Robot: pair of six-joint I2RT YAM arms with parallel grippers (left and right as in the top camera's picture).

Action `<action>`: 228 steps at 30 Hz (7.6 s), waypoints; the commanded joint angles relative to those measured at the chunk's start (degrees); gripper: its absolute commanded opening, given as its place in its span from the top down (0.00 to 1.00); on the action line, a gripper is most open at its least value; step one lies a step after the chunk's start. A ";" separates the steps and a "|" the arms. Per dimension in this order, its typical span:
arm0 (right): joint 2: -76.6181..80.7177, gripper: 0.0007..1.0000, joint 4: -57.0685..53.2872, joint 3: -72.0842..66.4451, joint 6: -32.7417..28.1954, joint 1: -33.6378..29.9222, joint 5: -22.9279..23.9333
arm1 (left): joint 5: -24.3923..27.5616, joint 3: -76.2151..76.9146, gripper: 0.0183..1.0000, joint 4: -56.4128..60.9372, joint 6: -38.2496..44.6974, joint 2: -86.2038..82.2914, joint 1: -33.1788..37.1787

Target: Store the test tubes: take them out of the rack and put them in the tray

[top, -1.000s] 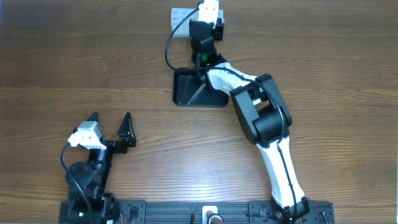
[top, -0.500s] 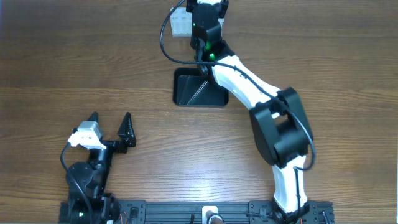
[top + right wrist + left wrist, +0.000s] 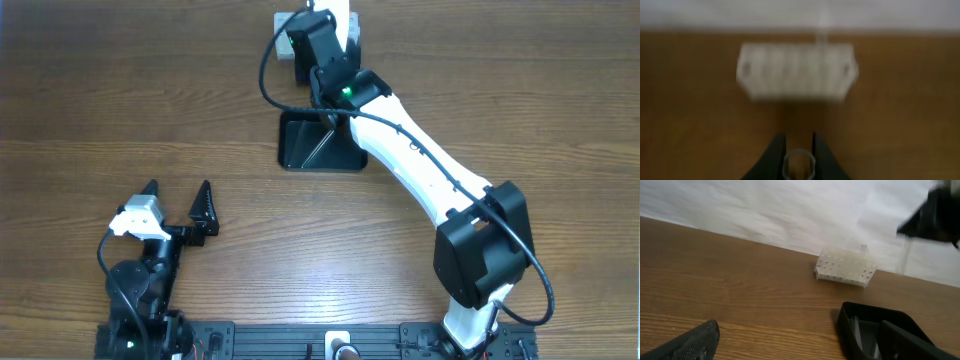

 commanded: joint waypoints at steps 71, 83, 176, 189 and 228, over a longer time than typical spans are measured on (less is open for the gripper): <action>12.63 0.05 56.85 -12.68 -21.40 -9.60 -3.10 | 0.70 -0.24 0.00 -0.17 -0.42 -0.28 0.24; 23.41 0.06 56.72 0.72 -21.38 -10.88 -2.19 | 0.70 -0.24 0.00 -0.17 -0.42 -0.28 0.24; 24.57 0.99 59.80 3.10 -21.35 -10.14 -11.58 | 0.70 -0.24 0.00 -0.17 -0.42 -0.28 0.24; 16.52 0.99 59.93 3.19 -21.33 -10.36 -11.58 | 0.70 -0.24 0.00 -0.17 -0.42 -0.28 0.24; -4.28 0.99 -4.74 -13.77 15.12 -6.34 -23.17 | 0.70 -0.24 0.00 -0.17 -0.42 -0.28 0.24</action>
